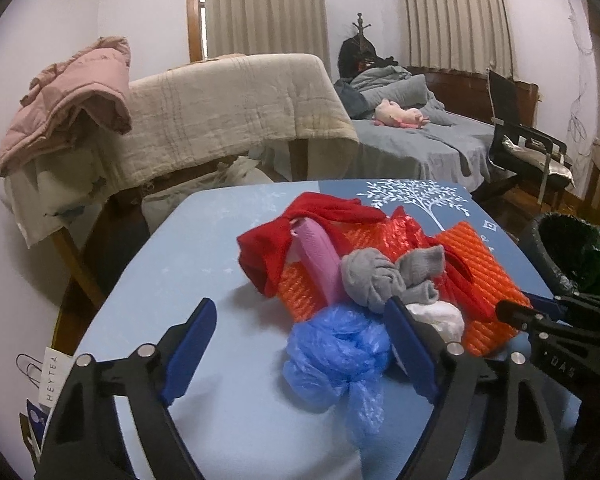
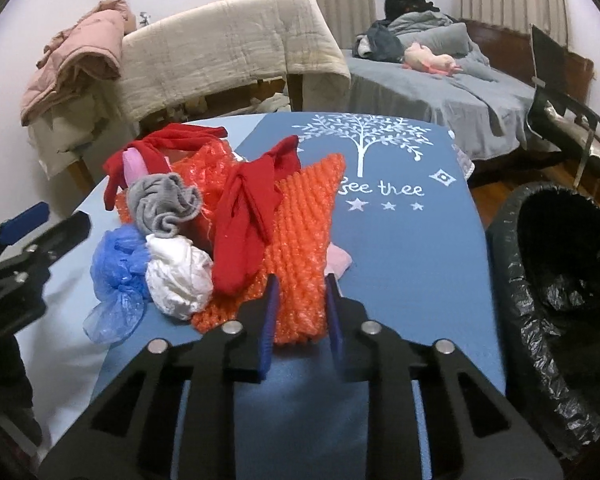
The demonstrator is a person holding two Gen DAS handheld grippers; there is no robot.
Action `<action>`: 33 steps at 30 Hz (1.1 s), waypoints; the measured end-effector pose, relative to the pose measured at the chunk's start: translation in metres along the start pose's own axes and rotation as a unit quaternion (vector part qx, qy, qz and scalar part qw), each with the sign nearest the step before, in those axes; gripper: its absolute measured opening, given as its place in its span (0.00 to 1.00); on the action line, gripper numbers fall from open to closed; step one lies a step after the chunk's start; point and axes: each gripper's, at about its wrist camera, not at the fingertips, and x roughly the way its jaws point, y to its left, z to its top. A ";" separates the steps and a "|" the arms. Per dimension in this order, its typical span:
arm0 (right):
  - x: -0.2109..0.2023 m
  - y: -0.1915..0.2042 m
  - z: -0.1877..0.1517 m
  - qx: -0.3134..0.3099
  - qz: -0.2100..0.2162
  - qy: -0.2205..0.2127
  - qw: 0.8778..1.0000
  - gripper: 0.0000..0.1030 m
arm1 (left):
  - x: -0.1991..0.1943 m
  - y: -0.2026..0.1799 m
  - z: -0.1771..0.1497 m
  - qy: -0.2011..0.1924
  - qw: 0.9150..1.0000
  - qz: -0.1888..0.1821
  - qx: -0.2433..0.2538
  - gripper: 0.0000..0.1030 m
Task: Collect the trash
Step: 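Grasp and lift the orange mesh pad with the right tool while the left tool grasps the grey sock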
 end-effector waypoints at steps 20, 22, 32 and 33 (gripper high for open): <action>-0.022 -0.023 0.015 0.022 -0.001 -0.030 0.999 0.14 | 0.043 -0.043 0.009 0.026 0.997 -0.062 0.027 0.40; -0.023 -0.024 0.016 0.020 -0.001 -0.031 0.999 0.14 | 0.049 -0.045 0.007 0.035 0.996 -0.073 0.027 0.34; -0.045 -0.018 0.025 0.014 0.014 -0.059 0.998 0.13 | 0.029 -0.039 0.013 0.008 0.997 -0.073 0.025 0.14; -0.049 -0.018 0.026 0.013 0.015 -0.063 0.998 0.12 | 0.025 -0.037 0.015 0.005 0.997 -0.074 0.022 0.14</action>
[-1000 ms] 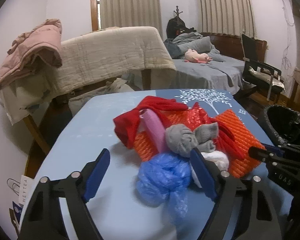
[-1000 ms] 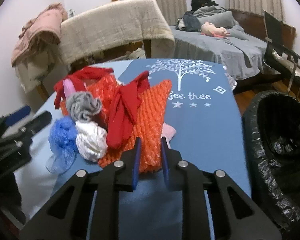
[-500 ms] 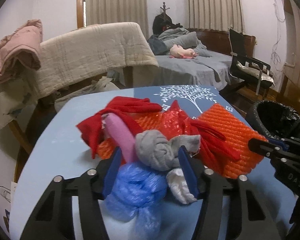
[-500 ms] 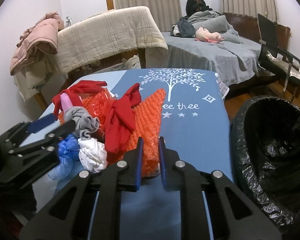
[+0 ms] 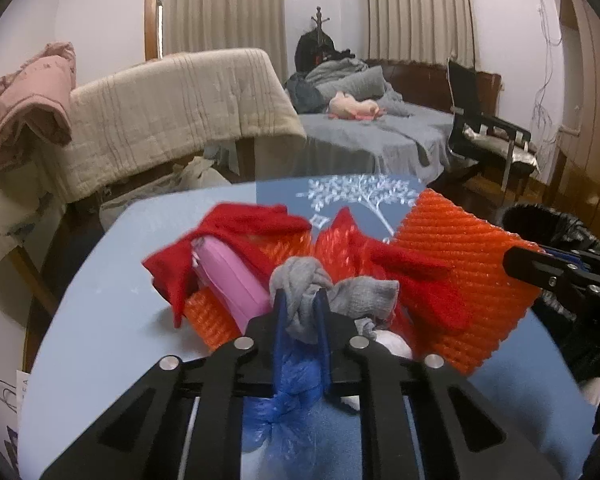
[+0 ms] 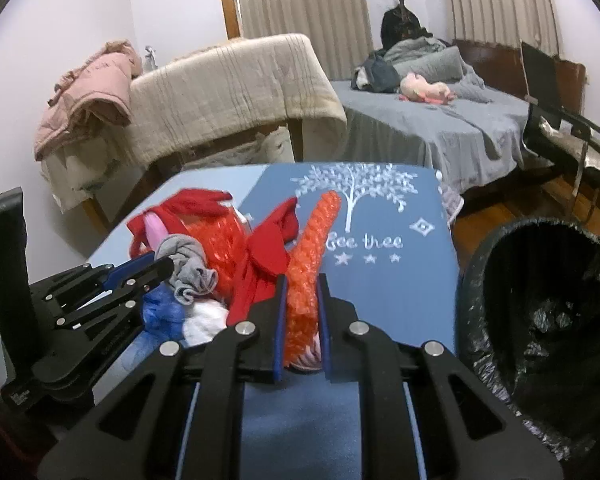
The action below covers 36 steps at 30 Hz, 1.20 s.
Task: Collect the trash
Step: 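Grasp and lift the orange mesh pad with the right tool while the left tool grasps the grey sock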
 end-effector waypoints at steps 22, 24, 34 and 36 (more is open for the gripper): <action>-0.021 -0.006 -0.007 0.001 -0.022 -0.006 1.000 0.13 | -0.027 0.001 0.003 0.003 1.000 -0.021 -0.002 0.02; -0.017 -0.007 -0.013 0.001 -0.024 0.003 1.000 0.14 | -0.029 0.007 -0.004 0.011 1.000 -0.020 -0.002 0.04; -0.008 -0.002 -0.033 0.007 -0.017 0.026 0.999 0.24 | -0.050 0.014 -0.045 0.042 0.999 -0.018 -0.026 0.54; -0.008 -0.002 -0.033 0.008 -0.018 0.024 1.000 0.35 | -0.049 0.008 -0.049 0.047 0.998 -0.020 -0.021 0.57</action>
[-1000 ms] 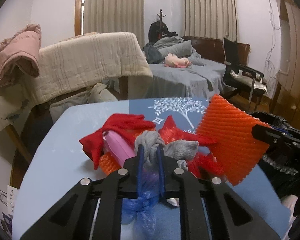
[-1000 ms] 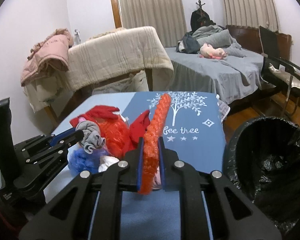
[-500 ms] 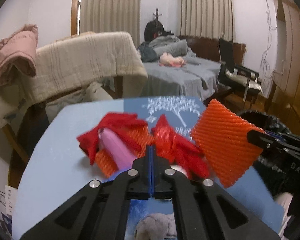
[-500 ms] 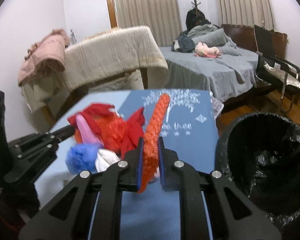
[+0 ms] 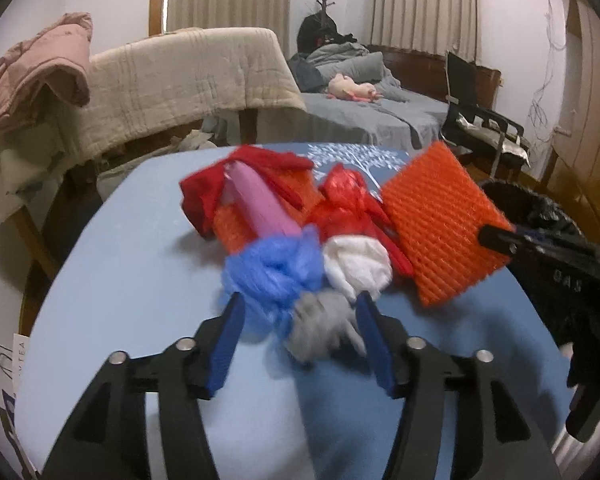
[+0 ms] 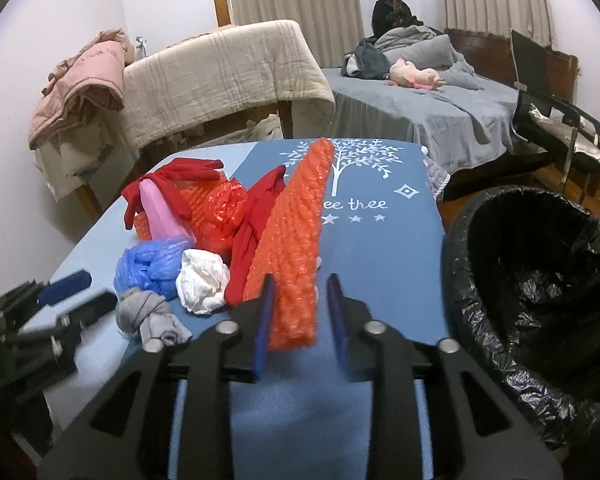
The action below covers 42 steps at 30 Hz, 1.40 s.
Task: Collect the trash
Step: 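Grasp and lift the orange mesh pad with the right tool while the left tool grasps the grey sock, then carry the orange pad and grey sock over the black bin and open both tools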
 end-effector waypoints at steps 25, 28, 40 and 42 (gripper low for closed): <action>-0.009 -0.003 -0.007 0.015 -0.015 -0.008 1.000 0.65 | 0.016 -0.015 -0.005 -0.011 1.000 -0.025 0.005 0.35; -0.009 0.004 -0.006 0.009 -0.008 -0.008 1.000 0.71 | 0.005 -0.012 0.004 -0.035 0.999 -0.015 0.010 0.35; 0.021 0.025 -0.012 -0.031 -0.034 0.020 0.999 0.72 | -0.008 0.015 0.024 -0.064 0.998 0.029 -0.002 0.35; 0.027 0.024 -0.012 -0.041 -0.037 0.022 0.998 0.52 | -0.009 0.014 0.026 -0.064 0.998 0.028 -0.004 0.35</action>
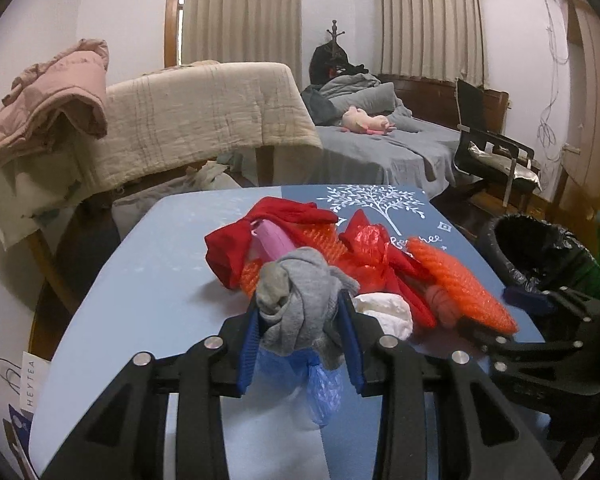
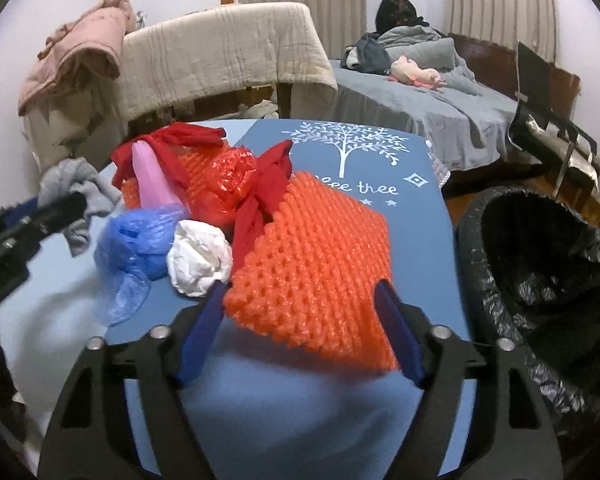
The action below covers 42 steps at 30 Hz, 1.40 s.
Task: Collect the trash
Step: 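Carry the orange pad and grey sock over the black bin and open both tools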
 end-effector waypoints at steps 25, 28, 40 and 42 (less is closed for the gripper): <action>-0.102 -0.118 0.031 0.110 0.001 -0.087 0.990 0.12 | 0.006 -0.110 0.048 -0.034 0.992 -0.108 0.061 0.35; -0.109 -0.140 0.024 0.120 -0.030 -0.086 0.989 0.12 | 0.012 -0.134 0.051 -0.031 0.989 -0.130 0.068 0.35; -0.122 -0.214 -0.015 0.165 -0.129 -0.073 0.975 0.12 | 0.040 -0.239 0.060 -0.017 0.972 -0.213 0.099 0.35; -0.123 -0.226 -0.020 0.171 -0.140 -0.070 0.973 0.13 | 0.045 -0.256 0.062 -0.015 0.969 -0.225 0.103 0.35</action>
